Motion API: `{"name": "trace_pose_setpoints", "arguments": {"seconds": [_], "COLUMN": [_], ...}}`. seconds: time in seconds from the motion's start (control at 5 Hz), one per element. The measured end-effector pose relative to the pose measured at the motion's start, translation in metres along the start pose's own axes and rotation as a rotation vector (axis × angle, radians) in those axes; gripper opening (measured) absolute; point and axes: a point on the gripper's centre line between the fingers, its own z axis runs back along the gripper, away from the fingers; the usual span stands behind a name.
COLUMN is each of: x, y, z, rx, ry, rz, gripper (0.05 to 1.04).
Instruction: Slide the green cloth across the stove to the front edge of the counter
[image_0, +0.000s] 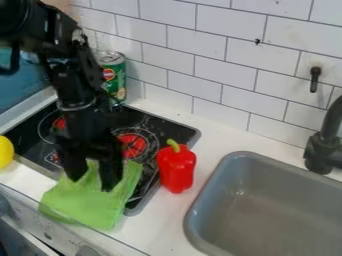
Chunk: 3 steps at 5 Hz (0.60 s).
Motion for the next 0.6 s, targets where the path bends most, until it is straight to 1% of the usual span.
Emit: {"name": "trace_pose_setpoints", "arguments": {"seconds": [0.2,0.4,0.6], "x": [0.007,0.007,-0.002], "y": [0.011,0.018,0.017], "z": [0.02,0.054,0.069], "rx": [0.045,0.11,0.111], "ry": [-0.011,0.0,0.041], "rz": [-0.036,-0.073,-0.119], "gripper": [1.0,1.0,1.001]}}
